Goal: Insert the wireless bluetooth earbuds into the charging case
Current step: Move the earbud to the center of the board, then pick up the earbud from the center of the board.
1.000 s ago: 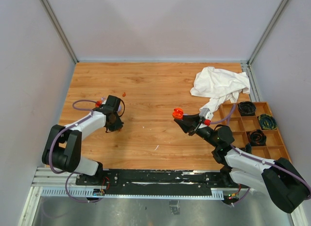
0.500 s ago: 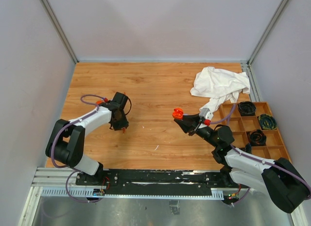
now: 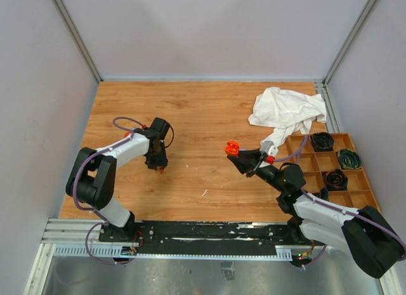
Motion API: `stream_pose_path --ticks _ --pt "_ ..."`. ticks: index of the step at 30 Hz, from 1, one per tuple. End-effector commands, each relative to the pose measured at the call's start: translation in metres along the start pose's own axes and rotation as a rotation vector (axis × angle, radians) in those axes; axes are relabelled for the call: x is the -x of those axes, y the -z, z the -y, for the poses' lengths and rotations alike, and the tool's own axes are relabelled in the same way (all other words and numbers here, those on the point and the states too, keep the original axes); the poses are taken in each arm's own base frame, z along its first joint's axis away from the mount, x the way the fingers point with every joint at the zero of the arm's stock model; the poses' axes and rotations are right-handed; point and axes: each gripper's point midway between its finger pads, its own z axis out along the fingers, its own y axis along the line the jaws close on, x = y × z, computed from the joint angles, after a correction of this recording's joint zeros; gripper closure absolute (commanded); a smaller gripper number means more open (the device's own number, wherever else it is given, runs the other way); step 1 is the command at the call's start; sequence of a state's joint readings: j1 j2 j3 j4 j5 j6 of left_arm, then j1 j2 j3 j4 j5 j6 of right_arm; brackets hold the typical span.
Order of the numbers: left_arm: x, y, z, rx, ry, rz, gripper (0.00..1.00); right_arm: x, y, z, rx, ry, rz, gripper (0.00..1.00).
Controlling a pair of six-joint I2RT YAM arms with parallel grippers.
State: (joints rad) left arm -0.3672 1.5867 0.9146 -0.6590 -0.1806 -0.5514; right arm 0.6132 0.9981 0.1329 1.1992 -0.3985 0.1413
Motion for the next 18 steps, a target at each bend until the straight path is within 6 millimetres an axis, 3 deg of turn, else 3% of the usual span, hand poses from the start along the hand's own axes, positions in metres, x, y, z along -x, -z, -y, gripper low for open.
stream_pose_path --ticks 1,18 --pt "-0.002 0.001 0.001 -0.001 -0.062 -0.021 0.64 0.01 -0.002 -0.007 0.023 0.01 0.035 0.92" --pt "-0.015 -0.003 0.006 -0.019 -0.084 -0.07 0.73 0.01 -0.002 -0.007 0.023 0.009 0.033 0.91"
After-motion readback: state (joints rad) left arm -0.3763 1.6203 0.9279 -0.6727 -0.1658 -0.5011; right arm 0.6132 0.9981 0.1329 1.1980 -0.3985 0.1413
